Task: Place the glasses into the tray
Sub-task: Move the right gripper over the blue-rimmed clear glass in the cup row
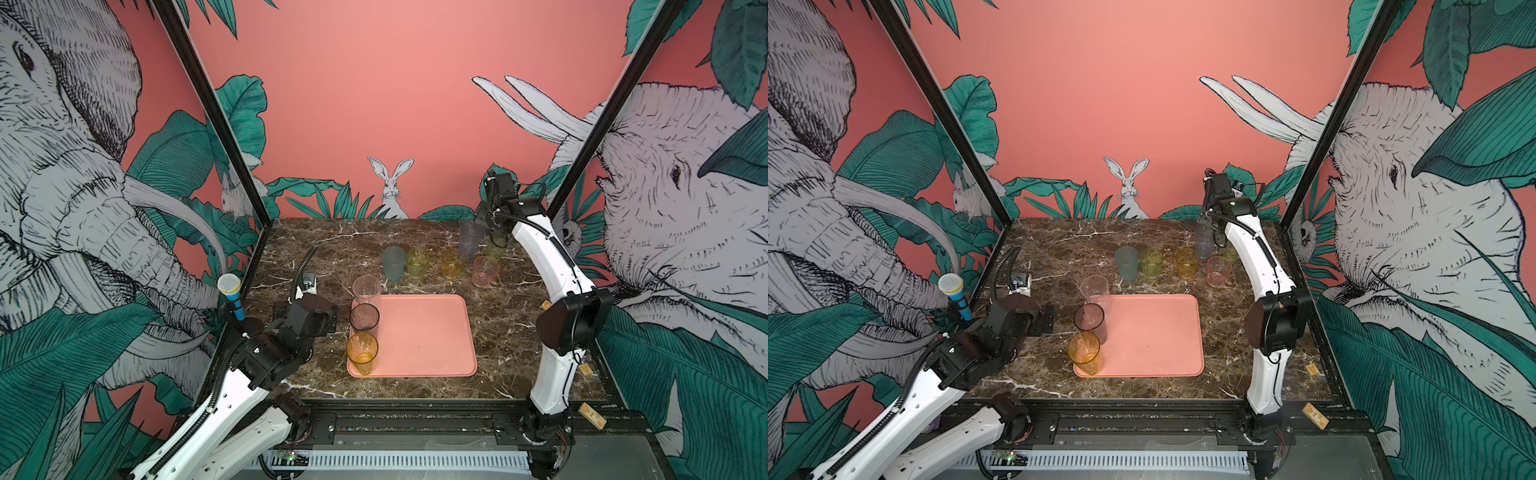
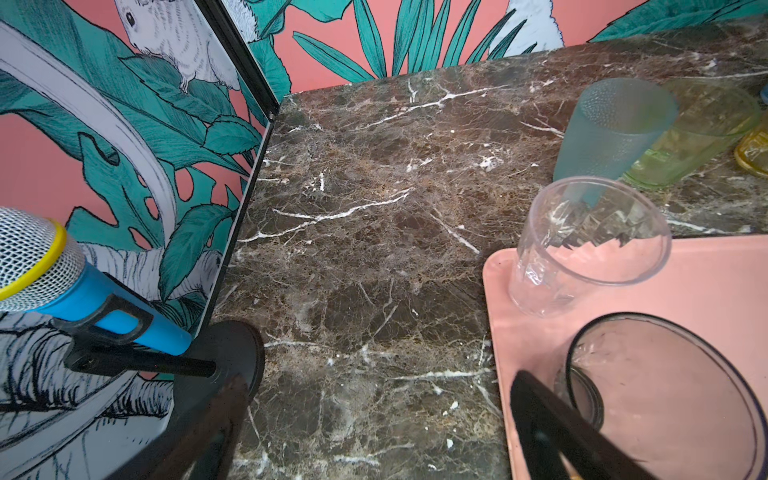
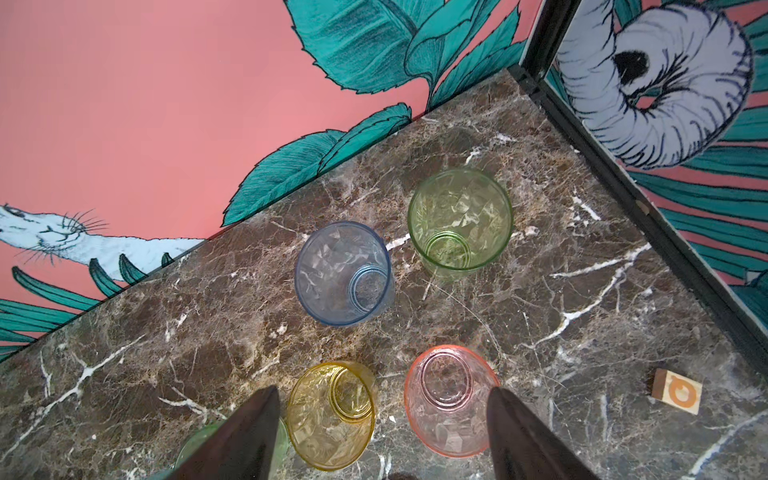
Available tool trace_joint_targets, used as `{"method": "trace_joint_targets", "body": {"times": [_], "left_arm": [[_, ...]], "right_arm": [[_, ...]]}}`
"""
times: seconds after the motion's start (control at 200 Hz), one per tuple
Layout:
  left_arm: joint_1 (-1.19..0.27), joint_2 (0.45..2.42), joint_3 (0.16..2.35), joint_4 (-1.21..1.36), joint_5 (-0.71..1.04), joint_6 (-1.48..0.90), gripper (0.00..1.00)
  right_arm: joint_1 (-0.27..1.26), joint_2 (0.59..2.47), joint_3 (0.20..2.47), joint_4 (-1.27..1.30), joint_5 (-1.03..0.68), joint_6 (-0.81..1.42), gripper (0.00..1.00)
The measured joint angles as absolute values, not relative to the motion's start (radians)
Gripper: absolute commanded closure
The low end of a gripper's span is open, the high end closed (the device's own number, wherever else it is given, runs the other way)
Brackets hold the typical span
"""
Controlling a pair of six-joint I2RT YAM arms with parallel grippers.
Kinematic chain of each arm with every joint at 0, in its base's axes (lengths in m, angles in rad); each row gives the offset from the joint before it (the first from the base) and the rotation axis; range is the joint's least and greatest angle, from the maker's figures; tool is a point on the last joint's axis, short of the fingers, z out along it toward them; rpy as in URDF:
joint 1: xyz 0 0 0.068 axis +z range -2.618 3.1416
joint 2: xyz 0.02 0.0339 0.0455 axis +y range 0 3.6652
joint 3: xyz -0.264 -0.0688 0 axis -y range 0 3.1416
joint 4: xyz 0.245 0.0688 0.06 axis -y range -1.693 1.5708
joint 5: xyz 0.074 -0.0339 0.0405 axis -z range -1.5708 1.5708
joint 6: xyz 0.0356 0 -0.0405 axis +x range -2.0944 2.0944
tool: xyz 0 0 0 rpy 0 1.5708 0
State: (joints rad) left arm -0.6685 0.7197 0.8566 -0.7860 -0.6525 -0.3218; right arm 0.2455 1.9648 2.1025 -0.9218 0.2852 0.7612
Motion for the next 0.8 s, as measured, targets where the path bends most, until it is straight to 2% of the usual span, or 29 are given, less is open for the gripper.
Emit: {"method": "trace_joint_targets", "body": {"times": [0.355, 0.8], "left_arm": [[-0.669, 0.72, 0.857, -0.786, -0.661, -0.35, 0.0], [-0.669, 0.723, 0.857, -0.788, -0.659, -0.388, 0.01]], "right_arm": [[0.187, 2.074, 2.138, -0.945, 0.159, 0.847, 0.23], [0.18, 2.18, 2.224, -0.935, 0.087, 0.878, 0.28]]}}
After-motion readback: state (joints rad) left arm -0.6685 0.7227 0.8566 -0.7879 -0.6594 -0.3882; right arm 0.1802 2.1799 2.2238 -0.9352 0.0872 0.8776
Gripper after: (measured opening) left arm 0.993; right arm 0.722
